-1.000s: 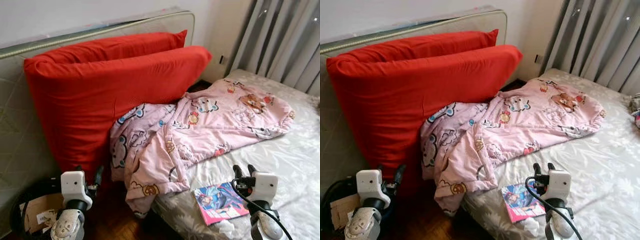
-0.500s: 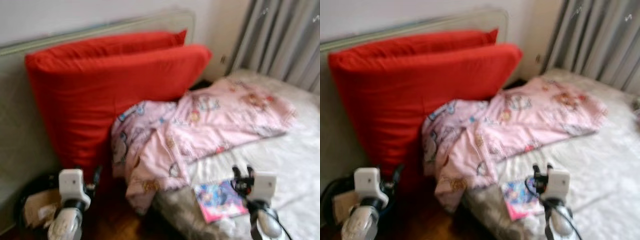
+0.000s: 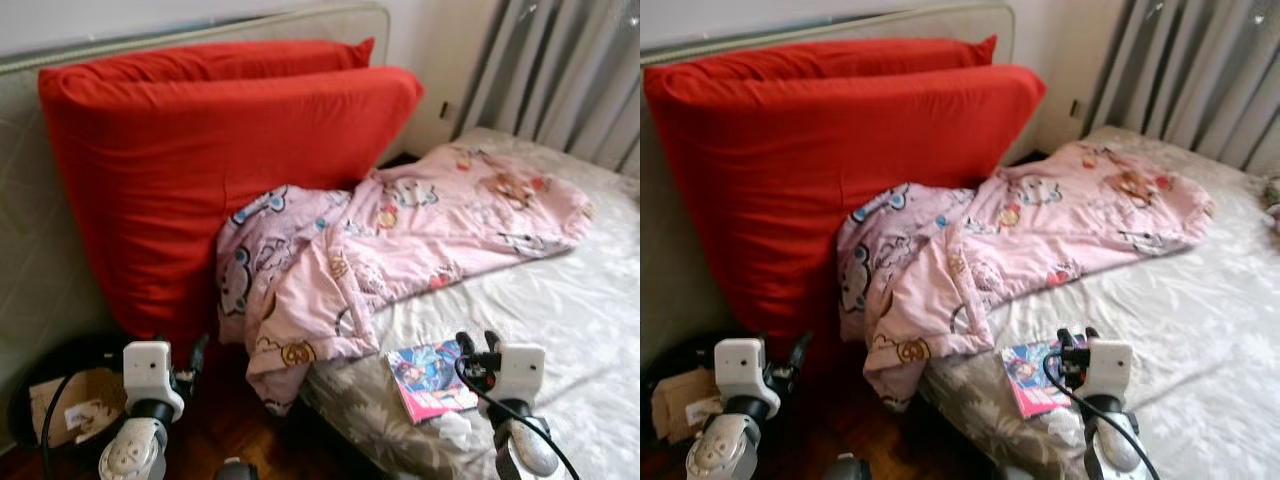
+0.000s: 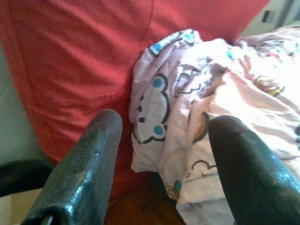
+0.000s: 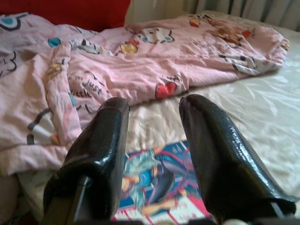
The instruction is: Clean up the room
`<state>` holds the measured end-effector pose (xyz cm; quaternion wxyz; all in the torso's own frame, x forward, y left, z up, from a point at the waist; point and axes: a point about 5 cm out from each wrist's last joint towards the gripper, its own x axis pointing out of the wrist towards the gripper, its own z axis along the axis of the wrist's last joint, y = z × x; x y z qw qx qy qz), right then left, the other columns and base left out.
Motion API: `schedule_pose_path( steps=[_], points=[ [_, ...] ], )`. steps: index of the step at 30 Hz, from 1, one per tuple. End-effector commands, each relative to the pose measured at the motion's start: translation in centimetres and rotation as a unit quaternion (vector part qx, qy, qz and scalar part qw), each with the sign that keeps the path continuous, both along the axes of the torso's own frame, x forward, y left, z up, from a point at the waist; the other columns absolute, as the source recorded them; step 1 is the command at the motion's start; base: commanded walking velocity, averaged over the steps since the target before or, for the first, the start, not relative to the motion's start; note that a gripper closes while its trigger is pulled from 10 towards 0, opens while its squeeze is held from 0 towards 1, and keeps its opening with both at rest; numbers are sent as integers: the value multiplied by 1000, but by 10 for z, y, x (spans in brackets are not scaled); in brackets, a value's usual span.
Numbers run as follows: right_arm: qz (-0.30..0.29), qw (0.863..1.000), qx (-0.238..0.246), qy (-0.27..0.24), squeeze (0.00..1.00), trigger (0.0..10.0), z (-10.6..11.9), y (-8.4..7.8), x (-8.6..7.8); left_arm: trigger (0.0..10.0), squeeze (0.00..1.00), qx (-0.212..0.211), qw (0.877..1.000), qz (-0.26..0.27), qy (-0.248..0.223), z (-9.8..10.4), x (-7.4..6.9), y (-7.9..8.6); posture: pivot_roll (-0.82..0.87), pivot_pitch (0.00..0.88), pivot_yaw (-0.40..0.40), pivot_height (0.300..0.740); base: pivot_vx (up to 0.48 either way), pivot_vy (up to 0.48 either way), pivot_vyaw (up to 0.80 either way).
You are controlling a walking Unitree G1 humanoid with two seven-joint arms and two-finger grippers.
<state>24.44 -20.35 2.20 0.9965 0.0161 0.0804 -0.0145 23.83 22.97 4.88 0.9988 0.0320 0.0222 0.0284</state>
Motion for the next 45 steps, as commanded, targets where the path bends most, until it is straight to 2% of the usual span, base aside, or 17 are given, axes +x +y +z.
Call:
schedule_pose_path(
  steps=[1, 14, 23, 28, 35, 45],
  points=[
    [7, 1000, 3, -13, 0, 10000, 4, 2, 3, 10000, 0, 3, 1000, -8, 1, 2, 2, -2, -14, 0, -54, 613, 0, 0, 0],
    [-19, 999, 43, -18, 0, 10000, 6, 1, 4, 10000, 0, 14, 1000, -21, 6, 4, 2, -1, -8, 0, -34, 609, 0, 0, 0],
    [0, 1000, 22, 0, 0, 10000, 0, 1, -3, 10000, 0, 13, 1000, -26, 11, 5, 4, -3, -10, 0, -34, 609, 0, 0, 0],
    [25, 999, 24, 2, 0, 10000, -1, 8, -5, 10000, 0, 12, 1000, -23, 11, 5, 3, -3, -7, 0, -37, 609, 0, 0, 740],
    [26, 999, 39, 6, 0, 10000, -2, 10, -6, 10000, 0, 13, 1000, -25, 13, 5, 2, -2, -11, 0, -33, 609, 0, 0, 712],
    [11, 999, 45, 14, 0, 10000, -5, 9, -7, 10000, 0, 16, 999, -32, 13, 7, 5, -2, -9, 0, -27, 609, 0, 0, 0]
  ],
)
